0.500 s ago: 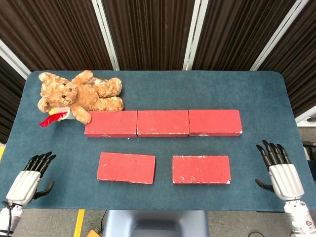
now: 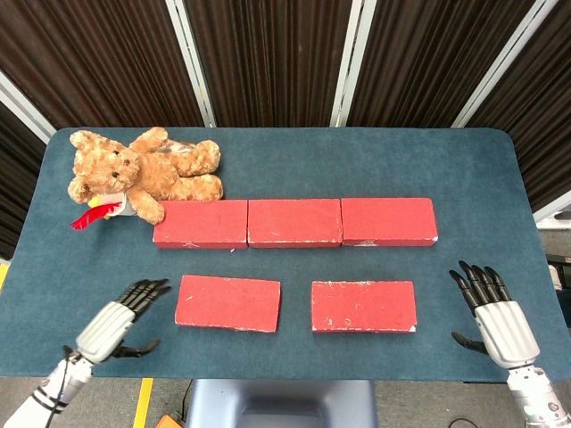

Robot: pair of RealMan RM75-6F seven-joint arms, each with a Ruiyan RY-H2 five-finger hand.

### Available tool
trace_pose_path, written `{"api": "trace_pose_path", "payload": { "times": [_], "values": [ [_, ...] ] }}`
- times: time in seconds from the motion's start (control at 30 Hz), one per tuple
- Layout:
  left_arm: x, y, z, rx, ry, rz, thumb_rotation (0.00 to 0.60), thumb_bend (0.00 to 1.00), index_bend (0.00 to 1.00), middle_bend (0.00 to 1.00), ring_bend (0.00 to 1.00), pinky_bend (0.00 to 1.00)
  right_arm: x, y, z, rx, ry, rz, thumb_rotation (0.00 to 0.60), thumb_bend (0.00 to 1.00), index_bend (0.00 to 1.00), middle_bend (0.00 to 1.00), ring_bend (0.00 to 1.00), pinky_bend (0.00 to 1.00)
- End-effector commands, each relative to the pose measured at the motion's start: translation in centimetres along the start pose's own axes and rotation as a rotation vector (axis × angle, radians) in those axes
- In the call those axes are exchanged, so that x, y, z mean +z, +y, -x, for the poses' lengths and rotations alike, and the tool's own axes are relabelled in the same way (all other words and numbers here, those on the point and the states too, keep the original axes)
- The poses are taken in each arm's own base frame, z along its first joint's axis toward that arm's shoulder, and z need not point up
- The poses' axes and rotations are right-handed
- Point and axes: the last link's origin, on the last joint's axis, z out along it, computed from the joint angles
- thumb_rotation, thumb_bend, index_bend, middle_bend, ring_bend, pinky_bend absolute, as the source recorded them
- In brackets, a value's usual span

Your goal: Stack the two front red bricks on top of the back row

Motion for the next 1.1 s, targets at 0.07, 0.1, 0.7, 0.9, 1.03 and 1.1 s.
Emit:
{"api": "trace_pose_path", "payload": {
  "times": [0.07,0.1,0.7,0.9,1.03,1.1],
  "values": [
    [2.6,0.5,1.6,-0.043,-0.107,0.007,0.600,0.26,0.00,0.00,0.00,0.00,0.0,0.2,-0.4,0.020,0.003,-0.002,0.600,0.13,0.00,0.00,0.00,0.00],
    [3.0,0.7,2.0,-0.058,-0.123,0.014,0.600,0.26,0.00,0.00,0.00,0.00,0.0,0.3,-0.4,0.022,0.003,-0.002,0.600,0.13,0.00,0.00,0.00,0.00],
    [9.2,-0.7,3.5,0.099,-0.145,-0.007,0.600,0.26,0.00,0.00,0.00,0.00,-0.3,0.5,-0.5,0.051,-0.053,-0.028,0.600,0.13,0.00,0.00,0.00,0.00],
    [9.8,-1.1,3.4,0.095,-0.169,-0.018,0.600,0.26,0.00,0.00,0.00,0.00,-0.4,0.6,-0.6,0.058,-0.062,-0.026,0.600,0.13,0.00,0.00,0.00,0.00],
    [10.1,-1.3,3.3,0.109,-0.198,-0.026,0.600,0.26,0.00,0.00,0.00,0.00,-0.6,0.3,-0.5,0.073,-0.099,-0.059,0.600,0.13,0.00,0.00,0.00,0.00],
    [10.3,-1.2,3.3,0.104,-0.213,-0.026,0.600,0.26,0.00,0.00,0.00,0.00,-0.7,0.2,-0.5,0.077,-0.110,-0.071,0.600,0.13,0.00,0.00,0.00,0.00]
  ]
}}
